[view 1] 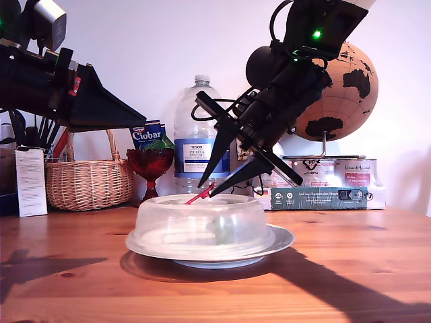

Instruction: Lift the plastic dome with your right arm while removing the green coffee capsule from the plate using your left arm.

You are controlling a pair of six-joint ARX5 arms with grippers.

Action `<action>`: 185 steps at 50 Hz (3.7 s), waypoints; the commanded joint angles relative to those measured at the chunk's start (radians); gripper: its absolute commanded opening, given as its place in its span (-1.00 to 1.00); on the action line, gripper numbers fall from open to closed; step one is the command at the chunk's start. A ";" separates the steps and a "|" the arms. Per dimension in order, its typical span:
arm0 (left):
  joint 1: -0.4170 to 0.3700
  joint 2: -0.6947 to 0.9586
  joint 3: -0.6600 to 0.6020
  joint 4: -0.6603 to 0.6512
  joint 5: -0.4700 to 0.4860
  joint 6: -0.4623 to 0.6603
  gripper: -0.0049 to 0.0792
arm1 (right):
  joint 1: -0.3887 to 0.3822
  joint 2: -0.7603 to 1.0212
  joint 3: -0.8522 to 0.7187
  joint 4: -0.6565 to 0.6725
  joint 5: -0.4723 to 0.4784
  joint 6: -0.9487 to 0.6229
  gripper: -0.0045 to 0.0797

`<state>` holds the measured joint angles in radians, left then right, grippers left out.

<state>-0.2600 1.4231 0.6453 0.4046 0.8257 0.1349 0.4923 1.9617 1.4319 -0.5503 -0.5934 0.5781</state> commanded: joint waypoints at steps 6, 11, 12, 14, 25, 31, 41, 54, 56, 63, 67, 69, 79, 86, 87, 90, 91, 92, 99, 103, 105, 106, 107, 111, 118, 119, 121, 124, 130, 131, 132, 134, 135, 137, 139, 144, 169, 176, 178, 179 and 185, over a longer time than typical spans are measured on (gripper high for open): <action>-0.002 0.011 -0.002 0.006 0.004 0.004 -0.93 | 0.005 0.023 -0.016 0.008 0.002 -0.010 -0.84; -0.002 0.011 -0.002 0.006 0.004 0.004 -0.93 | 0.005 0.023 -0.016 0.014 0.008 -0.018 -0.92; -0.002 0.011 -0.002 0.005 0.004 0.004 -0.93 | 0.005 0.023 -0.016 0.015 0.011 -0.018 -0.92; -0.002 0.011 -0.002 0.003 0.004 0.004 -0.93 | 0.005 0.023 -0.016 0.014 0.012 -0.024 -0.92; -0.002 0.011 -0.002 -0.011 0.004 0.005 -0.93 | 0.005 0.023 -0.016 0.013 0.000 -0.037 -0.92; -0.002 0.011 -0.002 -0.011 0.004 0.005 -0.93 | 0.004 0.023 -0.016 0.010 -0.029 -0.036 -0.92; -0.002 0.011 -0.002 -0.011 0.004 0.005 -0.93 | 0.002 0.016 -0.001 0.010 -0.054 -0.036 -0.92; -0.002 0.011 -0.002 -0.015 0.003 0.005 -0.93 | 0.002 0.015 0.062 -0.017 -0.079 -0.044 -0.92; -0.002 0.011 -0.002 -0.015 0.003 0.005 -0.93 | 0.002 0.015 0.066 -0.021 -0.079 -0.045 -0.92; -0.002 0.011 -0.002 -0.015 -0.008 0.005 -0.93 | -0.001 -0.002 0.070 -0.023 -0.089 -0.052 -0.92; -0.002 0.011 -0.002 -0.016 -0.018 0.005 -0.93 | -0.007 -0.018 0.070 -0.023 -0.098 -0.051 -0.92; -0.002 0.011 -0.002 -0.016 -0.022 0.005 -0.93 | -0.011 -0.024 0.071 -0.024 -0.106 -0.050 -0.92; -0.001 0.011 -0.002 -0.016 -0.022 0.005 -0.93 | -0.027 -0.053 0.072 -0.032 -0.109 -0.050 -0.92; -0.001 0.011 -0.002 -0.024 -0.022 0.004 -0.93 | -0.042 -0.072 0.072 -0.039 -0.111 -0.056 -0.92; -0.001 0.011 -0.002 -0.025 -0.022 0.004 -0.93 | -0.044 -0.076 0.072 -0.040 -0.111 -0.056 -0.92; -0.001 0.011 -0.002 -0.033 -0.022 0.005 -0.93 | -0.054 -0.085 0.072 -0.044 -0.111 -0.063 -0.92; -0.001 0.011 -0.002 -0.035 -0.022 0.005 -0.93 | -0.056 -0.087 0.072 -0.046 -0.111 -0.064 -0.92; -0.001 0.011 -0.002 -0.038 -0.022 0.005 -0.93 | -0.060 -0.089 0.072 -0.047 -0.110 -0.068 -0.92; -0.002 0.011 -0.002 -0.038 -0.022 0.005 -0.93 | -0.096 -0.097 0.072 -0.066 -0.100 -0.094 -0.92; -0.003 0.011 -0.002 -0.038 -0.022 0.005 -0.93 | -0.122 -0.097 0.072 -0.073 -0.088 -0.112 -0.92; -0.005 0.011 -0.002 -0.038 -0.022 0.005 -0.93 | -0.133 -0.097 0.072 -0.078 -0.080 -0.122 -0.92; -0.005 0.011 -0.002 -0.038 -0.022 0.005 -0.93 | -0.143 -0.097 0.072 -0.084 -0.077 -0.129 -0.92; -0.006 0.011 -0.002 -0.038 -0.022 0.005 -0.93 | -0.150 -0.097 0.072 -0.087 -0.075 -0.134 -0.92; -0.014 0.019 -0.002 -0.035 -0.026 0.020 -0.89 | -0.177 -0.097 0.072 -0.096 -0.072 -0.148 -0.92; -0.042 0.073 -0.002 -0.010 -0.026 0.083 -0.70 | -0.225 -0.097 0.074 -0.109 -0.067 -0.177 -0.92; -0.046 0.081 -0.002 -0.006 -0.026 0.083 -0.67 | -0.231 -0.097 0.074 -0.112 -0.065 -0.183 -0.92; -0.055 0.101 -0.002 0.003 -0.026 0.138 -0.60 | -0.245 -0.097 0.076 -0.119 -0.061 -0.194 -0.92; -0.063 0.130 -0.002 0.024 -0.026 0.187 -0.51 | -0.268 -0.097 0.082 -0.130 -0.056 -0.217 -0.92; -0.068 0.191 -0.002 0.094 -0.025 0.243 -0.42 | -0.303 -0.097 0.091 -0.143 -0.035 -0.249 -0.92; -0.068 0.202 -0.002 0.112 -0.024 0.243 -0.40 | -0.310 -0.097 0.092 -0.143 -0.030 -0.256 -0.92; -0.068 0.214 -0.002 0.129 -0.022 0.243 -0.38 | -0.317 -0.097 0.094 -0.143 -0.024 -0.265 -0.92; -0.068 0.238 -0.001 0.159 -0.022 0.243 -0.32 | -0.326 -0.097 0.095 -0.143 -0.014 -0.270 -0.92; -0.068 0.251 0.000 0.175 -0.022 0.243 -0.29 | -0.333 -0.097 0.095 -0.142 -0.012 -0.274 -0.92; -0.068 0.279 0.005 0.203 -0.021 0.241 -0.23 | -0.343 -0.097 0.095 -0.138 -0.005 -0.282 -0.92; -0.068 0.305 0.014 0.213 -0.016 0.239 -0.18 | -0.352 -0.097 0.095 -0.135 0.001 -0.291 -0.92; -0.068 0.373 0.051 0.216 0.006 0.240 -0.11 | -0.373 -0.097 0.095 -0.131 0.002 -0.305 -0.92; -0.084 0.534 0.198 0.185 0.084 0.240 -0.03 | -0.363 -0.096 0.095 -0.140 0.002 -0.314 -0.92; -0.091 0.537 0.203 0.174 0.083 0.251 -0.03 | -0.362 -0.096 0.095 -0.138 0.002 -0.317 -0.92; -0.096 0.537 0.205 0.168 0.083 0.251 -0.03 | -0.362 -0.096 0.095 -0.139 0.002 -0.317 -0.92; -0.098 0.537 0.207 0.166 0.083 0.251 -0.03 | -0.360 -0.096 0.095 -0.139 0.002 -0.317 -0.92; -0.113 0.543 0.212 0.164 0.082 0.251 -0.03 | -0.343 -0.092 0.095 -0.143 0.013 -0.316 -0.78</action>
<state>-0.3626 1.9396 0.8501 0.5644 0.9009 0.3767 0.1345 1.8721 1.5173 -0.6930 -0.5892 0.2642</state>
